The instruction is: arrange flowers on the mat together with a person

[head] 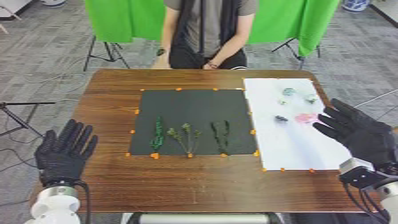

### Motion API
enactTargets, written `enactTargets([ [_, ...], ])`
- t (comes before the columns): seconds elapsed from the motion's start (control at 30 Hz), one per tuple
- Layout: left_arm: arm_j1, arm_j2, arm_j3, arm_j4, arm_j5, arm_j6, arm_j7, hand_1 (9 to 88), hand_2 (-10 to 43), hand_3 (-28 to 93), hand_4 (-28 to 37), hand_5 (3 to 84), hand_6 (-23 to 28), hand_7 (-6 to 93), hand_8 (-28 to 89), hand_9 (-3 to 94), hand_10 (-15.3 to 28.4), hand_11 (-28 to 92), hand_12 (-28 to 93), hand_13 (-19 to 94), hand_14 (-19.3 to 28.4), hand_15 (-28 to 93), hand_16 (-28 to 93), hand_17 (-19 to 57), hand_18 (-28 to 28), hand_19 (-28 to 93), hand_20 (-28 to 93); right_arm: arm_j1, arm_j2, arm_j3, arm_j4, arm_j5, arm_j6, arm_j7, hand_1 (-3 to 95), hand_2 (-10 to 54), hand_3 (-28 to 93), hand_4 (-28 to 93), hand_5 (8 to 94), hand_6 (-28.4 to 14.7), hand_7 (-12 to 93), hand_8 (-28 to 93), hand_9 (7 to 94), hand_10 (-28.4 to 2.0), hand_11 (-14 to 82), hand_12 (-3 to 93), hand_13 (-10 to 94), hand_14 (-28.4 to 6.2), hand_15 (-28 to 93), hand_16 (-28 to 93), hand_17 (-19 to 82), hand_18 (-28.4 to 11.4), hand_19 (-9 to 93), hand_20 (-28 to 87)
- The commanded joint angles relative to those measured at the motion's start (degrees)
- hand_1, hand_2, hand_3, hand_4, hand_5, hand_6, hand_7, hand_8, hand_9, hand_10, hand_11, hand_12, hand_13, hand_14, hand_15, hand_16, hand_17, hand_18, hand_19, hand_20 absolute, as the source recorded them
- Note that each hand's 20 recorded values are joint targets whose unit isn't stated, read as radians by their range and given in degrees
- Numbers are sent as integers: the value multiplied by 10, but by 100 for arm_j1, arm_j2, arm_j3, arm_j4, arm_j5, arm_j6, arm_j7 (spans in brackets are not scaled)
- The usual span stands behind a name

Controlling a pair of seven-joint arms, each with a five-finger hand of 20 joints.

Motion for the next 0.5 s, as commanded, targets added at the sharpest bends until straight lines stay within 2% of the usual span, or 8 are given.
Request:
enactTargets([
  [0.03,53,-15,95,44,39,12,-69,249,159,764,-283,483,93,123,-104,392,135,195,44,324,152,305,-81,-55,161,420,75,-96,82,-26,-21,9,40,-82,211,84,841,-251,324,-57,132,-110,330,-127,57,103,289,-117,79,109,150,-120,313,111],
  [0.1,57,1,107,43,31,11,-59,249,159,764,-283,483,93,123,-103,392,135,195,44,324,153,306,-81,-55,161,420,76,-70,35,-12,-21,-15,4,-49,218,74,839,-251,318,-58,135,-111,319,-129,58,103,284,-109,75,107,162,-105,319,114],
  [0.13,59,-6,103,42,36,24,-65,249,159,764,-283,483,93,122,-103,393,135,195,44,324,153,306,-81,-54,161,419,76,1420,2094,-2840,453,-4074,1942,-935,222,68,840,-251,317,-58,136,-112,313,-133,59,103,282,-105,73,106,165,-100,315,113],
  [0.27,55,12,85,30,54,-33,-84,249,160,764,-283,484,94,122,-103,395,135,195,45,326,152,306,-81,-54,161,418,77,1282,2070,-2685,337,-2962,1864,-1184,220,48,843,-257,308,-57,145,-117,304,-136,63,99,274,-99,67,102,167,-92,298,107],
  [0.33,48,3,42,36,274,24,-236,271,147,753,-283,485,93,122,-103,398,135,196,45,328,152,305,-82,-37,157,431,81,1369,2064,-2645,351,-1622,1724,-1039,200,60,834,-262,318,-55,148,-119,313,-134,63,97,281,-106,69,102,175,-98,300,110],
  [0.37,29,8,35,52,325,1,-267,298,139,739,-283,486,93,124,-103,402,136,199,45,336,150,312,-84,-7,164,470,90,1341,2014,-2494,345,-595,1469,-921,187,67,823,-266,340,-55,142,-119,335,-139,60,95,301,-124,77,103,202,-132,314,117],
  [0.4,31,29,23,55,324,-27,-277,313,136,731,-283,486,92,125,-104,406,137,201,44,351,149,321,-88,14,172,498,93,1346,1987,-2484,336,-8,1586,-896,179,69,815,-267,351,-55,137,-116,347,-148,57,96,312,-136,84,103,220,-157,333,126],
  [0.5,36,53,10,49,273,-34,-230,330,128,726,-283,486,90,126,-104,420,136,207,43,389,153,342,-109,61,201,602,36,1721,2221,-2961,542,-1618,2132,-1152,176,64,801,-265,357,-55,133,-110,347,-143,51,101,318,-145,89,106,237,-189,374,147],
])
